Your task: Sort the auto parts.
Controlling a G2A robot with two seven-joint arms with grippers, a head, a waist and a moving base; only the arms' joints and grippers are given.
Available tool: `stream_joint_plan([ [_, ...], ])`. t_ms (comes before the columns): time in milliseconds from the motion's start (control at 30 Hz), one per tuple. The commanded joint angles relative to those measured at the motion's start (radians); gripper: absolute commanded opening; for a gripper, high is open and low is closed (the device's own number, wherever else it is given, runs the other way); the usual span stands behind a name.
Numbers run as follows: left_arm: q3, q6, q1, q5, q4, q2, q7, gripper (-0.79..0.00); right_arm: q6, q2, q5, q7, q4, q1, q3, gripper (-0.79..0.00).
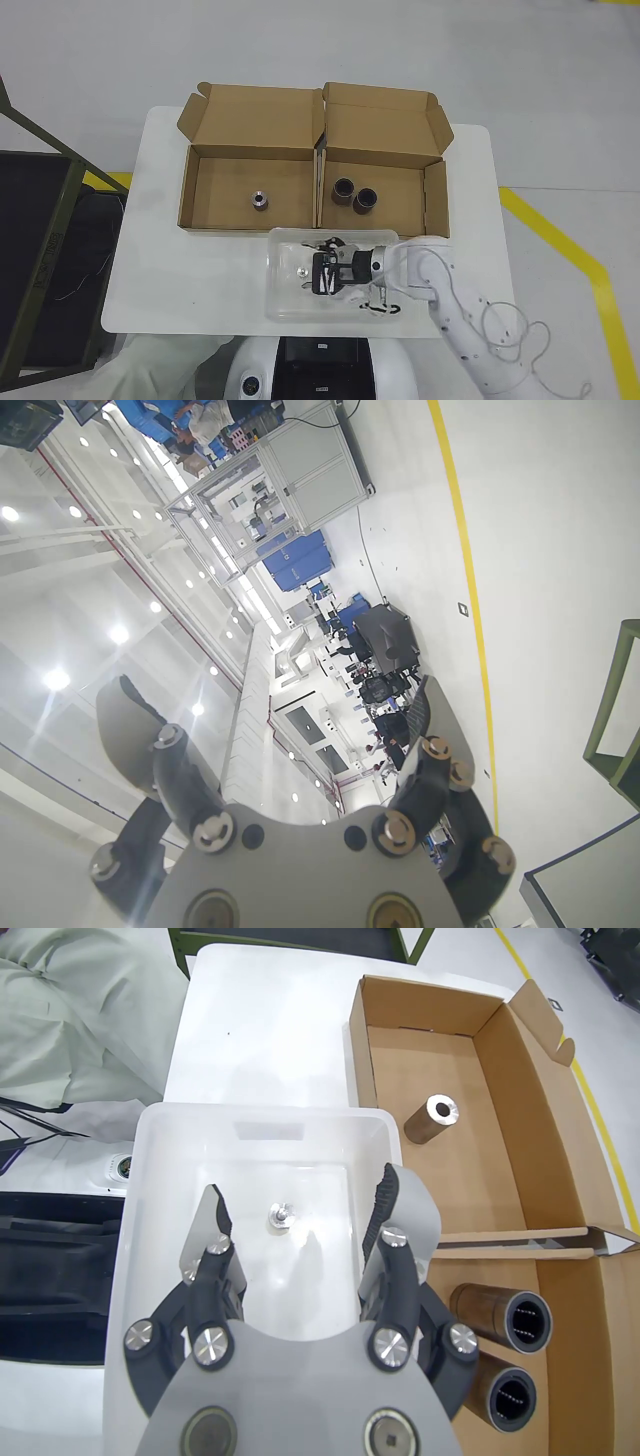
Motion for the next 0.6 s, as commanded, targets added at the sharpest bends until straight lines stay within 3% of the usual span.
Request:
stream_joint_plan([
  [0, 0.000, 0.000, 0.000, 0.000, 0.000, 0.000, 0.000, 0.000, 0.000, 0.000, 0.006, -0.002, 0.019, 0.008, -0.012, -0.206],
  [567, 0.000, 0.000, 0.000, 0.000, 0.000, 0.000, 0.000, 0.000, 0.068, -0.007, -0.020, -0.020, 0.200, 0.086, -0.119, -0.314],
])
